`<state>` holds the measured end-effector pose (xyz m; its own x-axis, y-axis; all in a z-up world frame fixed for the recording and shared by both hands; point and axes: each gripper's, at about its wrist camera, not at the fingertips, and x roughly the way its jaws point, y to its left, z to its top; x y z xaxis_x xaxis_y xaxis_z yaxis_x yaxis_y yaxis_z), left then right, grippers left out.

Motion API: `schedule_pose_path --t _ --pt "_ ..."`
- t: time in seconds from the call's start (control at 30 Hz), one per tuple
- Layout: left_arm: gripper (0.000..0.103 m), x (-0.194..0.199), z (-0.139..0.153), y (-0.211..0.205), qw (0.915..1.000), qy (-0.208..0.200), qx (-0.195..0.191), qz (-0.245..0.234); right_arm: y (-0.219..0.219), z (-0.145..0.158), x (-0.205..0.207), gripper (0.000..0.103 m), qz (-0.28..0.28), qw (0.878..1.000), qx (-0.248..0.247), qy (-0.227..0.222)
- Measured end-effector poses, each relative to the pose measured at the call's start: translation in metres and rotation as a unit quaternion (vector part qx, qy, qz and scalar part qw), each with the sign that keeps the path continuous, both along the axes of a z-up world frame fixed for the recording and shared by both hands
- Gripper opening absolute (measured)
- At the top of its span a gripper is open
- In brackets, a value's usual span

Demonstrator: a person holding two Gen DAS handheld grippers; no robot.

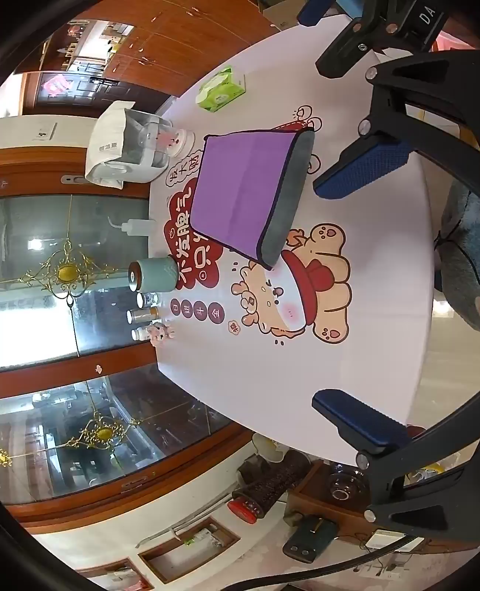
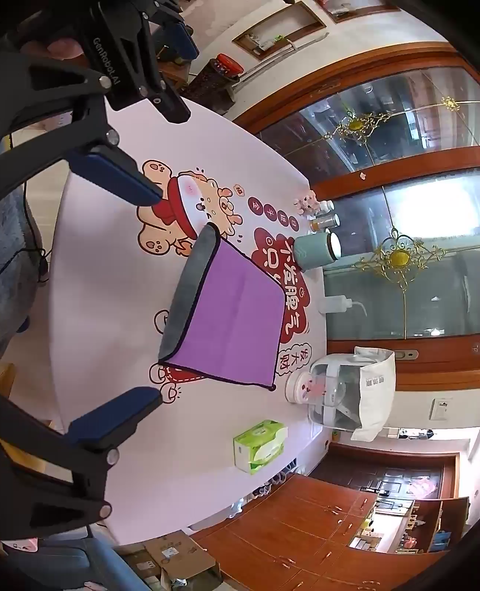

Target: Fold towel

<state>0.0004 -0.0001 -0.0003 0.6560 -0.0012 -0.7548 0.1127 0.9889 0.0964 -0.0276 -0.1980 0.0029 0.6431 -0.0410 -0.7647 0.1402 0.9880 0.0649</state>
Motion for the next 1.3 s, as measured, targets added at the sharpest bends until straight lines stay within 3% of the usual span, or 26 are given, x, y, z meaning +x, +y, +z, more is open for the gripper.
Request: schedule_pose_path --t 0.47,1.3 --pt "0.103 0.005 -0.009 0.002 0.9995 0.028 -0.007 -0.007 0.002 -0.001 0.003 0.099 0.002 1.000 -0.001 0.005" --pt "0.103 0.008 -0.007 -0.007 0.9993 0.029 -0.019 -0.013 -0.004 -0.005 0.008 0.099 0.001 1.000 0.001 0.007"
